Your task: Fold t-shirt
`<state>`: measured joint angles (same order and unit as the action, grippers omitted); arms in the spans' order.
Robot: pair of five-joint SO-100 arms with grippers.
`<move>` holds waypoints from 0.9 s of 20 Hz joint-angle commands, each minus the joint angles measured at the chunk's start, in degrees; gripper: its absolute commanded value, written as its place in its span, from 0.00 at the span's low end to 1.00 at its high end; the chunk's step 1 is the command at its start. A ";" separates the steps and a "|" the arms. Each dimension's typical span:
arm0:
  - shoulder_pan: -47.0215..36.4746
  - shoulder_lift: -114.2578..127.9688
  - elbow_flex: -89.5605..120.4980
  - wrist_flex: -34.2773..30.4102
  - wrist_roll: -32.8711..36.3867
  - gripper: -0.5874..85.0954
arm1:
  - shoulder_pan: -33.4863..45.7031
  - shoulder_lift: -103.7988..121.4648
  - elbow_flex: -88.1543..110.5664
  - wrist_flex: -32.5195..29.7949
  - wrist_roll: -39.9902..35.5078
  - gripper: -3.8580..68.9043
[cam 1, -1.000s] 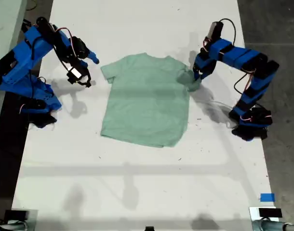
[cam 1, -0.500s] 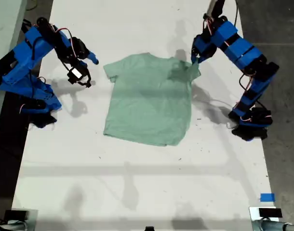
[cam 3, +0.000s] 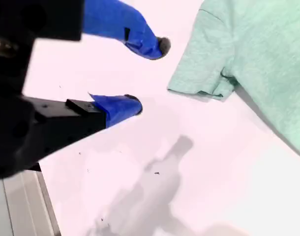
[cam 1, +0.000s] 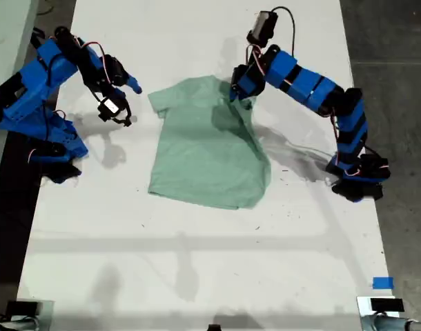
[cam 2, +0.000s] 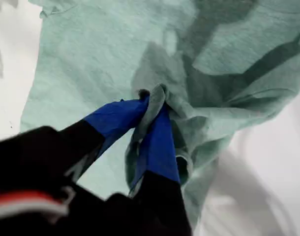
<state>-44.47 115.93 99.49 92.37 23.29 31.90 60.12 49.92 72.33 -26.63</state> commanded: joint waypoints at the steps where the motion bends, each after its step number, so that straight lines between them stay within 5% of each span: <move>1: -0.88 1.58 0.00 -1.23 0.00 0.23 | -2.37 -3.87 -4.48 -9.67 2.29 0.04; 2: -0.88 1.85 0.26 -1.32 0.00 0.23 | -2.37 -6.50 -4.57 -11.78 2.90 0.05; 4: -0.88 2.37 0.88 -1.32 -0.09 0.23 | -1.76 -9.49 -5.10 -13.36 4.13 0.52; 8: -0.88 2.55 1.49 -1.58 -0.09 0.24 | -0.18 0.44 -5.27 -8.35 1.49 0.41; 14: -0.97 2.55 2.11 -2.46 -0.09 0.26 | 6.33 29.00 1.58 11.78 -5.80 0.35; 18: -1.32 2.02 2.11 -3.96 0.26 0.27 | 7.65 54.32 29.27 11.60 -6.77 0.31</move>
<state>-44.82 116.81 102.04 90.18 23.29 38.94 100.20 68.20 84.99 -32.61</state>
